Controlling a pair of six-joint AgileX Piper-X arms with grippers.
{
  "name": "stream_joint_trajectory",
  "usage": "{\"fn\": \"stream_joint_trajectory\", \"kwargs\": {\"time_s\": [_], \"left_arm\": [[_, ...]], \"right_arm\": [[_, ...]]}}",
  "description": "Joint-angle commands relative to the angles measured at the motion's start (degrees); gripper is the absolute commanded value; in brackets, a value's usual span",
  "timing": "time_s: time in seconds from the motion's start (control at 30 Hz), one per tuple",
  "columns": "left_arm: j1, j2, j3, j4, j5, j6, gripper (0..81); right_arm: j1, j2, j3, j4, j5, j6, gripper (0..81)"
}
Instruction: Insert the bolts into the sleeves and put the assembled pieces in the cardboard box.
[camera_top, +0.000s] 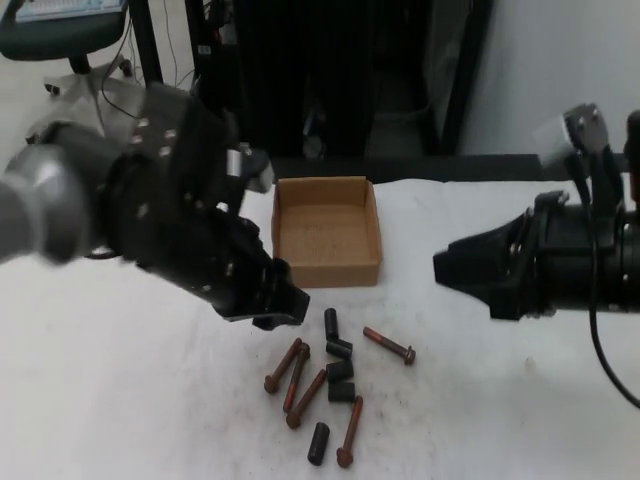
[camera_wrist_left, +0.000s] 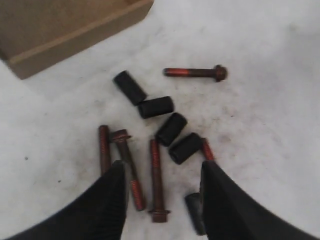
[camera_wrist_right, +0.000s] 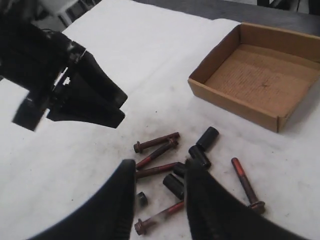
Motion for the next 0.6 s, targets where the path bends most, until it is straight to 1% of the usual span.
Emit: {"fn": "stream_joint_trajectory", "kwargs": {"time_s": [0.0,0.03,0.07,0.17,0.3,0.47,0.57], "left_arm": [[-0.3,8.3,-7.2,11.0,-13.9,0.9,42.9],[-0.3,9.9,-8.5,12.9,-16.0,1.3,42.9],[-0.3,11.3,-9.5,14.5,-16.7,2.0,42.9],[-0.3,13.7,-11.5,16.5,-16.7,2.9,42.9],[-0.4,14.1,-11.5,15.5,-16.4,2.9,42.9],[-1.6,14.1,-11.5,15.3,-7.9,2.9,42.9],[-3.2,14.1,-11.5,15.3,-6.7,2.9,42.9]], "right_arm": [[-0.2,-0.1,-1.2,1.9,0.2,-0.7,32.0],[-0.2,-0.1,-1.1,2.5,0.2,-0.7,32.0],[-0.2,-0.1,-1.1,3.5,0.2,-0.7,32.0],[-0.2,-0.1,-1.1,6.1,0.2,-0.7,32.0],[-0.2,-0.1,-1.1,6.9,0.2,-0.7,32.0],[-0.2,-0.1,-1.1,6.7,0.2,-0.7,32.0],[-0.2,-0.1,-1.1,6.7,0.2,-0.7,32.0]]}}
